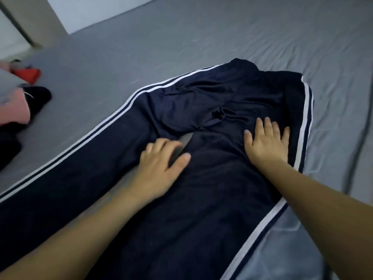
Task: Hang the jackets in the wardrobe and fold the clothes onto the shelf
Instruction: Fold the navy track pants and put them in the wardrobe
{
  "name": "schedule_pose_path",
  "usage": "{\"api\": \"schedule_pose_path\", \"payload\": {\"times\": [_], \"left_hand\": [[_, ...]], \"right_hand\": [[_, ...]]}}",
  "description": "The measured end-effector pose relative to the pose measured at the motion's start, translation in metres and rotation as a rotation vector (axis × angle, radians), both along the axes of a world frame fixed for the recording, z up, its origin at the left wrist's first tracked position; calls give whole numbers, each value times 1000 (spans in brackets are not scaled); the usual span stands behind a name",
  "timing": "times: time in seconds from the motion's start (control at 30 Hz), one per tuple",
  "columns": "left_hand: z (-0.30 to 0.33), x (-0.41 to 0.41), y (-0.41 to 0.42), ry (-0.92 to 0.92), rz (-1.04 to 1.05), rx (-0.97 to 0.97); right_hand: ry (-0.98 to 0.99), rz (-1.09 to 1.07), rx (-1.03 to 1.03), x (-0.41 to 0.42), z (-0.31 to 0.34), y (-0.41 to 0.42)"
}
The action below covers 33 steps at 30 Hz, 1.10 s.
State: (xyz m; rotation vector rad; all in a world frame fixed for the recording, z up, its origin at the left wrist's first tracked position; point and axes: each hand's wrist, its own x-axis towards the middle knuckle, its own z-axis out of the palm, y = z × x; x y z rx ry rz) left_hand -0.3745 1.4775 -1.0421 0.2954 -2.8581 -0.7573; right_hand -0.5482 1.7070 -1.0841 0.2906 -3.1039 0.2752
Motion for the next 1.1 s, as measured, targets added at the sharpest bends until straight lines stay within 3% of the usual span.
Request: {"api": "schedule_pose_path", "payload": {"times": [0.2, 0.27, 0.37, 0.47, 0.53, 0.57, 0.7, 0.8, 0.87, 0.93, 1.0, 1.1], "left_hand": [[-3, 87, -11, -318, 113, 80], [5, 109, -26, -397, 133, 192], [7, 160, -41, -460, 145, 371], [7, 224, -47, -514, 158, 521], [11, 270, -48, -532, 162, 581], [12, 291, -51, -533, 168, 571], [17, 357, -76, -636, 188, 424], [24, 386, -95, -635, 289, 432], [29, 398, -116, -442, 503, 485], [27, 401, -151, -160, 771, 538], [21, 396, -185, 74, 911, 740], [9, 370, -212, 222, 914, 1235]], "right_hand": [[2, -239, 39, 113, 10, -4], [-67, -423, -124, 157, 16, -8], [8, -645, -416, 216, 18, -26], [-72, -730, -695, 266, 27, -50], [-220, -651, -821, 302, 34, -62], [-268, -509, -690, 323, 40, -68], [-364, -5, 271, 382, 59, -84], [-405, 139, 813, 419, 84, -102], [-296, 132, 982, 430, 96, -121], [-96, 195, 963, 429, 101, -142], [-23, 382, 749, 426, 92, -164], [-256, 388, 228, 426, 69, -184]]}}
